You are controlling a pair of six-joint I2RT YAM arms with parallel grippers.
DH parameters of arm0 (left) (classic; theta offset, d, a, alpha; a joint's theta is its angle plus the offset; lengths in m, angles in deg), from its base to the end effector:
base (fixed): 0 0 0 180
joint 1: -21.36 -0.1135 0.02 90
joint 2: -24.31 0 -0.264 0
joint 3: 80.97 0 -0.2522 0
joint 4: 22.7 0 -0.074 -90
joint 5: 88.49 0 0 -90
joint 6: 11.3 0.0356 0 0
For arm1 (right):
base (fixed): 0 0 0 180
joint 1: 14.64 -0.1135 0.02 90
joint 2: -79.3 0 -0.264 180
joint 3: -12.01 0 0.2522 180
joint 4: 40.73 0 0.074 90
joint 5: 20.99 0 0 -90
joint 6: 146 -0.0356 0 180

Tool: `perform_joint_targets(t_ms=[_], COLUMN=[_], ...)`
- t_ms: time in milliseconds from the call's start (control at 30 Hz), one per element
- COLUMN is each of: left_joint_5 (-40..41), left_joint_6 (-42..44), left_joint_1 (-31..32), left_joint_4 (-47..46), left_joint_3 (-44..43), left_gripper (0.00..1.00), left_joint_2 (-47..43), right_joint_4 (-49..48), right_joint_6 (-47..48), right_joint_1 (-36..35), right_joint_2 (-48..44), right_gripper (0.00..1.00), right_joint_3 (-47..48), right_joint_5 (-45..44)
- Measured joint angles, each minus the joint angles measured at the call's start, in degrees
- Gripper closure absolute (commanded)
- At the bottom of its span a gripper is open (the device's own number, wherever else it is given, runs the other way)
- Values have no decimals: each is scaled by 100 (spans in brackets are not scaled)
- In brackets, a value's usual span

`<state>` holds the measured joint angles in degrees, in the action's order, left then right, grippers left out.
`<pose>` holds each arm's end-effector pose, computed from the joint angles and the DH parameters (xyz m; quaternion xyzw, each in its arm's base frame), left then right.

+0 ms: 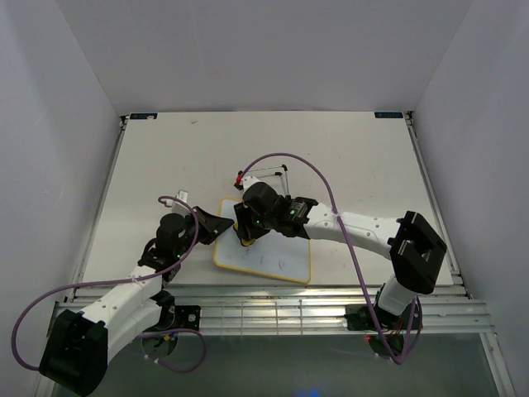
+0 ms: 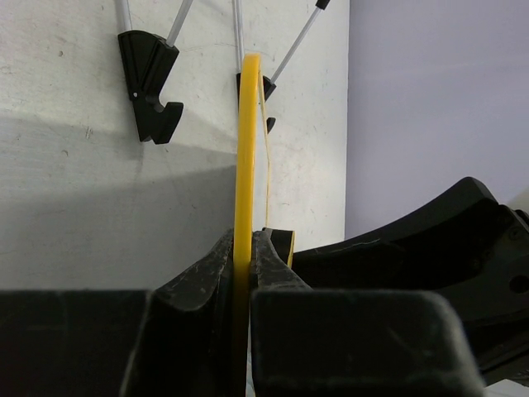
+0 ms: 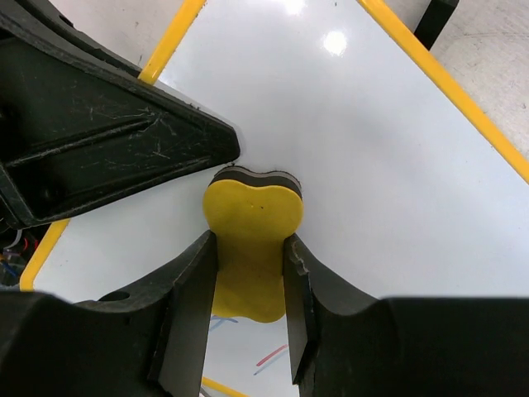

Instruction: Erase the whiteboard

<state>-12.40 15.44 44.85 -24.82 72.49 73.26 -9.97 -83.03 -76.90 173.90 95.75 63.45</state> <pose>0.1631 -0.0802 0.1788 -0.2120 0.7895 -0.4618 0.3441 0.1756 0.3265 0.2564 -0.2568 0.8744 0.2561 0.3223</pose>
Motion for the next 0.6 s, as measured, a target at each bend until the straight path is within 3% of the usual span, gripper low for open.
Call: perform_joint_targets(t_ms=[233, 600], left_joint_5=[0, -24], left_joint_6=[-9, -7], left_joint_1=[17, 81], left_joint_4=[-2, -7], left_joint_3=[0, 0], left_gripper=[100, 100], left_joint_2=[0, -4], right_joint_4=[-221, -979], right_joint_6=[94, 50], right_joint_1=[-76, -772], right_joint_2=[-160, -498], right_gripper=[75, 76], right_joint_3=[-214, -686], right_joint_5=[286, 710])
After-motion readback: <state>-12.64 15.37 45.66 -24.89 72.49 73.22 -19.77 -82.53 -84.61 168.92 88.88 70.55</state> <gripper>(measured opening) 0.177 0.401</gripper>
